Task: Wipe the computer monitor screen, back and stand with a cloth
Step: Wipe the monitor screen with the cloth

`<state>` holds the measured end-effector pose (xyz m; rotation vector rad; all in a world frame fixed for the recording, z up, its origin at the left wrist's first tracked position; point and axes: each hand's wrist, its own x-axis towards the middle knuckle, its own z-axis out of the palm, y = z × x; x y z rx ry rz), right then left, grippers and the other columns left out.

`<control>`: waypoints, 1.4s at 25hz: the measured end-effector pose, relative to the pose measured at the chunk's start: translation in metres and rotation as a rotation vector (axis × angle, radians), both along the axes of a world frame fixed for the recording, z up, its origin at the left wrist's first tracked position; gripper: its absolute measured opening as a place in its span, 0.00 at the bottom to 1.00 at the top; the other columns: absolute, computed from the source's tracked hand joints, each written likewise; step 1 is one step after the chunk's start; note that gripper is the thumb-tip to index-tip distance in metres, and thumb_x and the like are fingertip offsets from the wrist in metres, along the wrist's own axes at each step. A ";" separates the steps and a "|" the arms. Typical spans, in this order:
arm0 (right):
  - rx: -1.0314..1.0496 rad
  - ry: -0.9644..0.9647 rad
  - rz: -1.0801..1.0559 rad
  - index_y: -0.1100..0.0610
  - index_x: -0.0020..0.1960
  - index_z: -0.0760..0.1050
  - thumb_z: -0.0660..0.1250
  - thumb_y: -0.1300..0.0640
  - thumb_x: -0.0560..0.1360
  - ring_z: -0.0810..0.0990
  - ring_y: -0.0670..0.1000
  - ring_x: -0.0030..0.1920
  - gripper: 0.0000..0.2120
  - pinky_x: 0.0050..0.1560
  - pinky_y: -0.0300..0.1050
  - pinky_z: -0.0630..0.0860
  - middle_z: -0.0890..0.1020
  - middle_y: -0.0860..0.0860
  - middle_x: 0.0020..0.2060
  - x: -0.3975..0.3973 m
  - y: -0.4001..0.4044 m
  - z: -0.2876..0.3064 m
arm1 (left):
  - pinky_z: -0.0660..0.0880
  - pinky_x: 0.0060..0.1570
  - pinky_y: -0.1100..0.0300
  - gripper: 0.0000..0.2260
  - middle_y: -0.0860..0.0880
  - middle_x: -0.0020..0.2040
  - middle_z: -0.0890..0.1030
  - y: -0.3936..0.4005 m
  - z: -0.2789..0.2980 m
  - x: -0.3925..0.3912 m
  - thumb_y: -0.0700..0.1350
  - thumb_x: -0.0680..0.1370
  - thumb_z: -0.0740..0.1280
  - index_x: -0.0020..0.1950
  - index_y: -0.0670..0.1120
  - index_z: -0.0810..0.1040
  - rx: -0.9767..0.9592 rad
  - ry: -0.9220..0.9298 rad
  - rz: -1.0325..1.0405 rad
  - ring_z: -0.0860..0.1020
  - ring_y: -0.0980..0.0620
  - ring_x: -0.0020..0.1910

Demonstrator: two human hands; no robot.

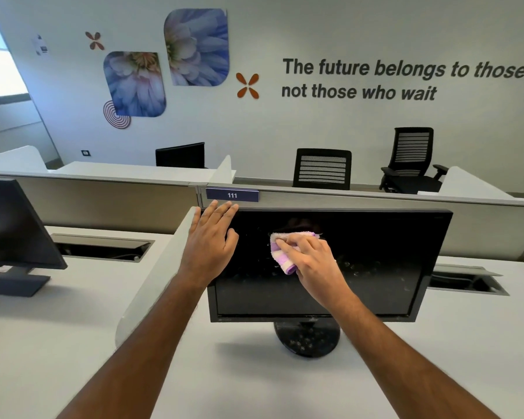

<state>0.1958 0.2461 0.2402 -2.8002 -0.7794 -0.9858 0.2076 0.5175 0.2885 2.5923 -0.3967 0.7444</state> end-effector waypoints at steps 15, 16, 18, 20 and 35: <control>0.017 0.056 0.075 0.52 0.80 0.64 0.74 0.60 0.75 0.72 0.55 0.67 0.36 0.64 0.54 0.73 0.72 0.50 0.71 0.007 0.004 0.007 | 0.38 0.81 0.55 0.27 0.53 0.82 0.66 -0.012 0.005 -0.003 0.49 0.82 0.52 0.82 0.52 0.66 -0.041 0.046 0.078 0.54 0.53 0.84; 0.040 0.050 0.070 0.52 0.80 0.64 0.74 0.60 0.76 0.72 0.55 0.67 0.35 0.64 0.54 0.73 0.72 0.51 0.70 0.009 0.008 0.016 | 0.39 0.82 0.54 0.27 0.53 0.82 0.66 -0.013 0.005 -0.003 0.49 0.82 0.52 0.82 0.52 0.67 -0.051 0.055 0.087 0.54 0.53 0.84; 0.050 0.036 0.079 0.53 0.79 0.65 0.73 0.60 0.76 0.72 0.56 0.66 0.35 0.63 0.54 0.73 0.72 0.52 0.68 0.013 0.020 0.032 | 0.41 0.82 0.52 0.27 0.53 0.81 0.66 -0.013 0.008 -0.003 0.50 0.82 0.52 0.82 0.52 0.67 -0.066 0.077 0.091 0.54 0.53 0.84; 0.022 0.037 0.093 0.54 0.80 0.63 0.72 0.60 0.76 0.72 0.57 0.65 0.35 0.62 0.55 0.72 0.72 0.53 0.67 0.014 0.031 0.036 | 0.42 0.83 0.50 0.27 0.54 0.81 0.67 -0.014 0.009 -0.004 0.51 0.81 0.52 0.81 0.53 0.68 -0.072 0.083 0.083 0.54 0.53 0.84; -0.043 -0.033 0.090 0.57 0.80 0.64 0.69 0.61 0.77 0.73 0.57 0.66 0.33 0.61 0.54 0.73 0.72 0.55 0.68 0.014 0.062 0.032 | 0.61 0.80 0.46 0.26 0.52 0.77 0.73 -0.008 0.001 0.000 0.52 0.83 0.49 0.78 0.49 0.73 -0.124 -0.039 0.066 0.64 0.53 0.80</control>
